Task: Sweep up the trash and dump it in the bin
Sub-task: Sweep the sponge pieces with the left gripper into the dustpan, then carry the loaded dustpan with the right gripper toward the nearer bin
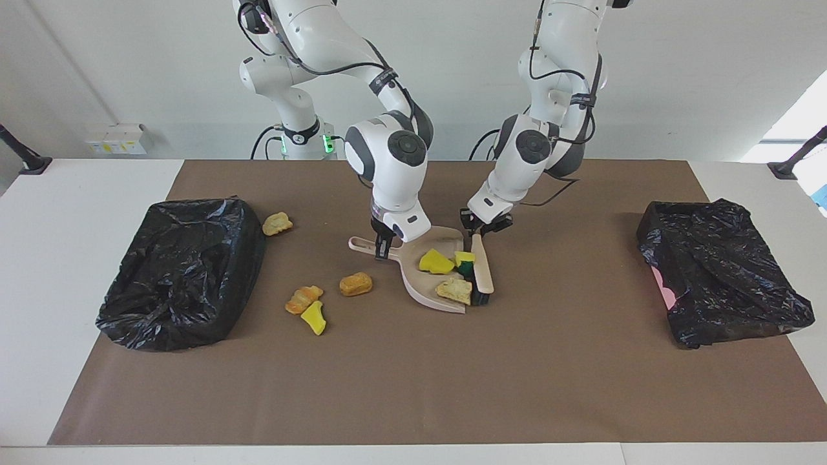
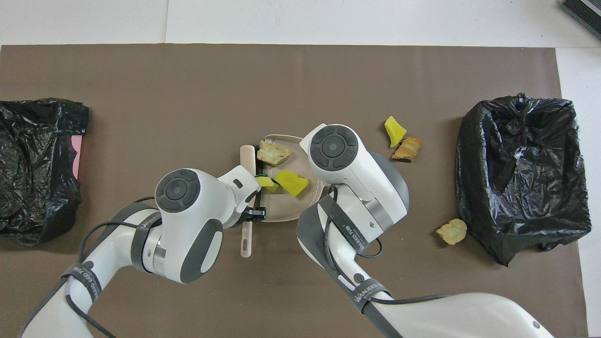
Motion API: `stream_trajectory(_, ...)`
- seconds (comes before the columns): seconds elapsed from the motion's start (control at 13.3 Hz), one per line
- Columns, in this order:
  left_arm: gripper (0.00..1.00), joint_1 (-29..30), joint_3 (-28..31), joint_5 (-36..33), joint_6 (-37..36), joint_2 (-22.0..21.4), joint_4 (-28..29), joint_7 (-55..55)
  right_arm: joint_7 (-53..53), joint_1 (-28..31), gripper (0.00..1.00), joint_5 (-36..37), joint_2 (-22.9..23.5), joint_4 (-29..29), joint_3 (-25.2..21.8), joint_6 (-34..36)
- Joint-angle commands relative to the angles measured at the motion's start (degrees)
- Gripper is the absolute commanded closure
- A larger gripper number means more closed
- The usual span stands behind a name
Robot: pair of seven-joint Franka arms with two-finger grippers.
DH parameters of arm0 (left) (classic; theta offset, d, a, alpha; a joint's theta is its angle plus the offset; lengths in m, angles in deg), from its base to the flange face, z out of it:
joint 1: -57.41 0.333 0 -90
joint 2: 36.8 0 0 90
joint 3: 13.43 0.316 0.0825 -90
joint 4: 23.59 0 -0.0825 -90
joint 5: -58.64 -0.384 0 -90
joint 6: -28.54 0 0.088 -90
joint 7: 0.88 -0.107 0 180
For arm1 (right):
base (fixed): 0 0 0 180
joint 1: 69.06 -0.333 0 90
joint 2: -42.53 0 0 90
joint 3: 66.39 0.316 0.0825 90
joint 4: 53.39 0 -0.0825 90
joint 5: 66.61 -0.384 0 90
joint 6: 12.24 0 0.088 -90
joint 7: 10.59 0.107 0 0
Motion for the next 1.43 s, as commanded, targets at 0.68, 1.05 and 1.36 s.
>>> stream_trajectory(0.68,1.00,-2.50,0.55,1.28,-15.12,-1.91,-12.19,6.84,0.48,3.38,1.00,-1.31,-0.16,-1.65,0.34,-1.93)
stream_trajectory(1.05,1.00,-2.32,0.81,-0.12,-24.35,-2.78,-20.46,9.05,0.48,3.83,1.00,-6.24,0.28,-2.53,0.34,-7.47)
stream_trajectory(1.36,1.00,-2.32,0.81,-0.30,-33.48,-5.42,-19.76,9.66,0.30,4.44,1.00,-6.42,0.19,-2.18,0.34,-7.56)
